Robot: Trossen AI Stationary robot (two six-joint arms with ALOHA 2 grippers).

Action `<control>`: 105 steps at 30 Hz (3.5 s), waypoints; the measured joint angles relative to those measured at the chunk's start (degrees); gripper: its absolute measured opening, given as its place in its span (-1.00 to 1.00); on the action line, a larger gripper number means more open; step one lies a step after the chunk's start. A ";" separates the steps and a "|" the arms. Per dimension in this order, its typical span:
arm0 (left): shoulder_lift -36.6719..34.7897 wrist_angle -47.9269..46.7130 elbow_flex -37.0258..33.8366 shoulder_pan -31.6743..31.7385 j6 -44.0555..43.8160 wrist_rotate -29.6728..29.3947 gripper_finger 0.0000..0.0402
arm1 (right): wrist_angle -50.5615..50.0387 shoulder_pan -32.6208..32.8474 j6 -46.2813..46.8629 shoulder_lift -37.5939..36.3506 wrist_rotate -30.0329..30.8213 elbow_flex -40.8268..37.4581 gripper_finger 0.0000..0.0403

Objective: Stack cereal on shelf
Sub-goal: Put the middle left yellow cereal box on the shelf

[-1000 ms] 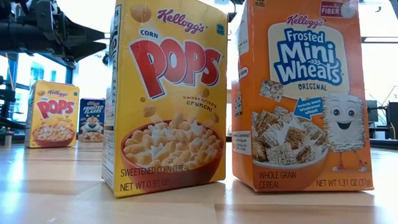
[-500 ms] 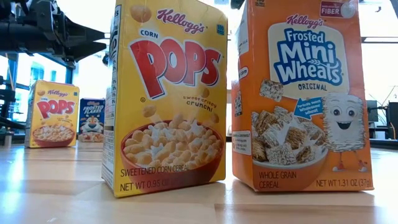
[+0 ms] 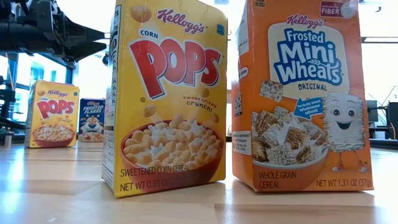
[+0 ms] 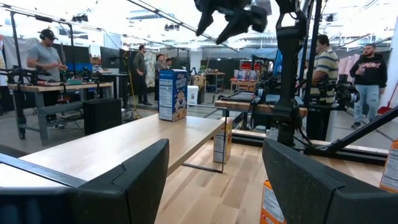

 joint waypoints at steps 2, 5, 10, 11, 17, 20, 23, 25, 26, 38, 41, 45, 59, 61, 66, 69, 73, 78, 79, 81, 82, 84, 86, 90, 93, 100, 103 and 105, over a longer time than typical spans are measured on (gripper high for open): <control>0.00 0.00 0.00 0.01 0.00 -0.01 0.25 | -0.89 1.31 1.81 -0.75 -0.68 0.00 0.22; 0.00 0.00 0.00 0.01 0.00 -0.02 0.25 | -1.05 3.30 3.78 -2.01 -3.37 -0.02 0.22; 0.00 0.00 0.00 0.01 0.00 0.00 0.25 | 1.10 6.56 5.78 -5.71 -8.18 -3.69 0.22; 0.01 0.00 0.00 -0.01 0.00 0.00 0.25 | 1.59 7.28 6.49 -6.52 -8.11 -4.86 0.22; 0.00 0.00 0.00 0.00 0.00 0.00 0.25 | 3.14 11.05 11.00 -12.35 -4.18 -13.74 0.22; 0.00 0.00 0.00 0.00 0.00 0.00 0.25 | 5.43 12.43 13.57 -16.51 -1.79 -20.11 0.22; 0.00 0.00 0.00 -0.01 0.00 -0.02 0.25 | 9.93 13.15 15.71 -21.33 0.04 -27.45 0.22; 0.02 0.00 0.00 -0.01 0.00 0.00 0.25 | 13.27 13.43 17.33 -24.48 0.65 -32.17 0.22; 0.00 0.01 0.00 -0.01 0.00 -0.01 0.25 | 14.84 13.57 18.28 -25.91 0.68 -34.38 0.22; 0.02 0.00 0.00 0.02 0.00 0.00 0.25 | 32.91 16.33 25.00 -37.34 0.80 -55.56 0.22; 0.01 0.00 0.00 0.01 0.00 0.00 0.25 | 38.68 16.89 25.50 -38.39 0.89 -60.04 0.22; 0.02 0.00 0.00 0.00 0.00 -0.02 0.25 | 45.84 17.54 25.81 -38.60 0.87 -64.91 0.22; 0.00 0.00 0.00 0.02 0.00 0.00 0.25 | 62.06 18.52 26.96 -38.59 0.67 -72.15 0.22; 0.00 0.00 0.00 0.01 0.00 0.00 0.25 | 62.59 18.52 26.95 -38.59 0.67 -72.15 0.22; 0.00 0.85 0.00 0.02 0.00 -0.03 0.25 | 62.82 18.50 26.50 -38.59 0.69 -72.15 0.22; 0.00 2.58 0.00 0.02 0.02 -0.21 0.25 | 62.85 18.50 26.50 -38.59 0.69 -72.15 0.22; 0.00 3.61 0.00 0.02 -0.13 -1.27 0.25 | 62.85 18.50 26.50 -38.59 0.70 -72.15 0.22; 0.00 6.82 0.00 0.10 -3.77 -3.15 0.25 | 63.08 18.50 26.50 -38.57 1.10 -72.15 0.22; 0.00 8.07 0.00 0.12 -3.29 -2.55 0.25 | 63.29 18.50 26.50 -38.57 1.30 -72.15 0.22; 0.00 10.07 0.00 0.12 -1.31 0.34 0.25 | 63.35 18.50 26.50 -38.57 1.87 -72.15 0.22; 0.10 10.88 0.00 0.08 -0.82 0.87 0.25 | 63.32 18.50 26.50 -38.54 2.25 -72.15 0.22; 0.45 12.05 0.00 0.08 -0.50 0.35 0.25 | 63.33 18.50 26.50 -38.54 2.74 -72.15 0.22; 0.92 12.86 0.00 0.08 -0.04 -1.33 0.25 | 63.31 18.50 26.50 -38.54 2.86 -72.15 0.22; 2.89 14.35 0.48 0.12 0.26 -3.83 0.25 | 63.31 18.50 26.50 -38.54 2.88 -72.15 0.22; 5.39 14.26 2.91 0.12 2.07 -3.87 0.25 | 63.28 18.50 26.50 -38.54 2.86 -72.15 0.22; 13.50 2.11 13.73 0.12 1.03 -5.84 0.25 | 63.25 18.50 26.47 -38.54 2.88 -72.15 0.22; 17.22 -6.36 19.32 0.12 -1.31 -8.09 0.25 | 63.24 18.50 25.72 -38.52 2.90 -72.15 0.22; 19.37 -11.87 22.93 0.12 -5.01 -10.31 0.25 | 63.20 18.50 25.45 -38.41 2.90 -72.15 0.22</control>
